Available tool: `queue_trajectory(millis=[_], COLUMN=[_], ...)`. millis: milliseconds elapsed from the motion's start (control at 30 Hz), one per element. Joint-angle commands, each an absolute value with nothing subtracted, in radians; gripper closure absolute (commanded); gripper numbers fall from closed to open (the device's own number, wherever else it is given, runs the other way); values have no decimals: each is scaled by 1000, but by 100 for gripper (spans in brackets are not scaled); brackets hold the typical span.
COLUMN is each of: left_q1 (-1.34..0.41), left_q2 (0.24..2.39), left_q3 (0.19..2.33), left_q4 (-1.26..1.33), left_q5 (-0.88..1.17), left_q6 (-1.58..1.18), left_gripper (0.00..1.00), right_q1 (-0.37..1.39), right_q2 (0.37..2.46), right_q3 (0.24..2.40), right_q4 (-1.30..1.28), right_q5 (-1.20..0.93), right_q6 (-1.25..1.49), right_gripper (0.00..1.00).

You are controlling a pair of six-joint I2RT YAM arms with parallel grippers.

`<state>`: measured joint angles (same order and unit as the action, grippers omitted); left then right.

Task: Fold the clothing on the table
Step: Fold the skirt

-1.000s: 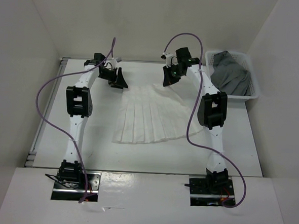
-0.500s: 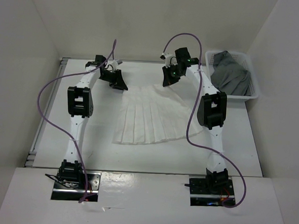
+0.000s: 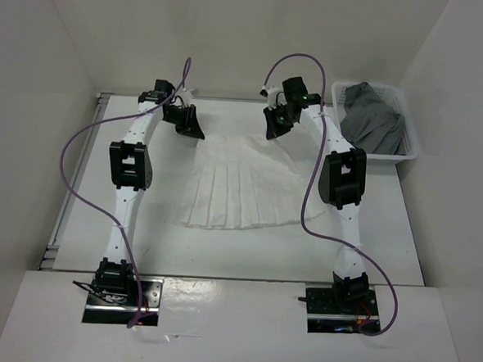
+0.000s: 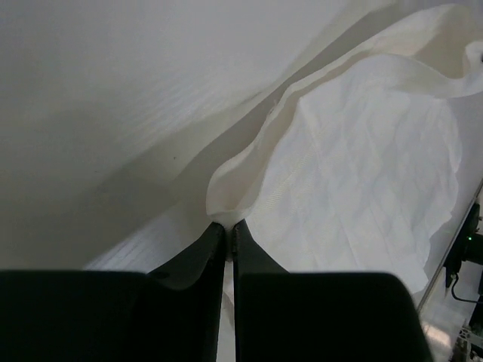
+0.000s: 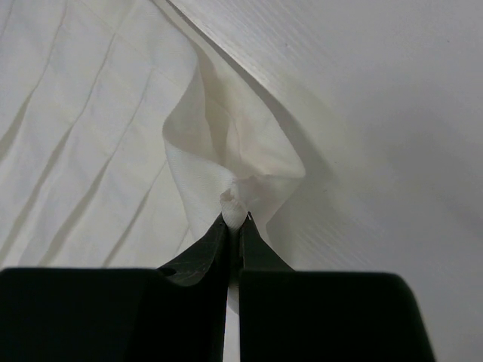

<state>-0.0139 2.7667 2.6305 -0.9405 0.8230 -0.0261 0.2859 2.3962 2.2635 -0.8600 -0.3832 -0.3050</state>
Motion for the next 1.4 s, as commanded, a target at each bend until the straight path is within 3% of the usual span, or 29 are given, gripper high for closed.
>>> queue_trajectory(millis=[0,733,1000,1367], left_q1=[-11,-31,-40,-80], left_q2=[2708,2525,2396,2179], left_q3=[2706,2738,2634,2263], left_q4=[-965,-1028,-1017,-963], left_q5=[767,683,683,704], left_q6=[-2,75,94,159], left_gripper=[91,91,91,91], right_q1=[298,267,267,267], right_q2=[2301,2324,2201,2002], right_q3=[2244,2470,2237,1944], right_q4=[-810,-790,-733,-655], right_q5=[-322,-77,-78,-90], right_q6=[-305,-222,-232,-293], right_gripper=[100,100,100,100])
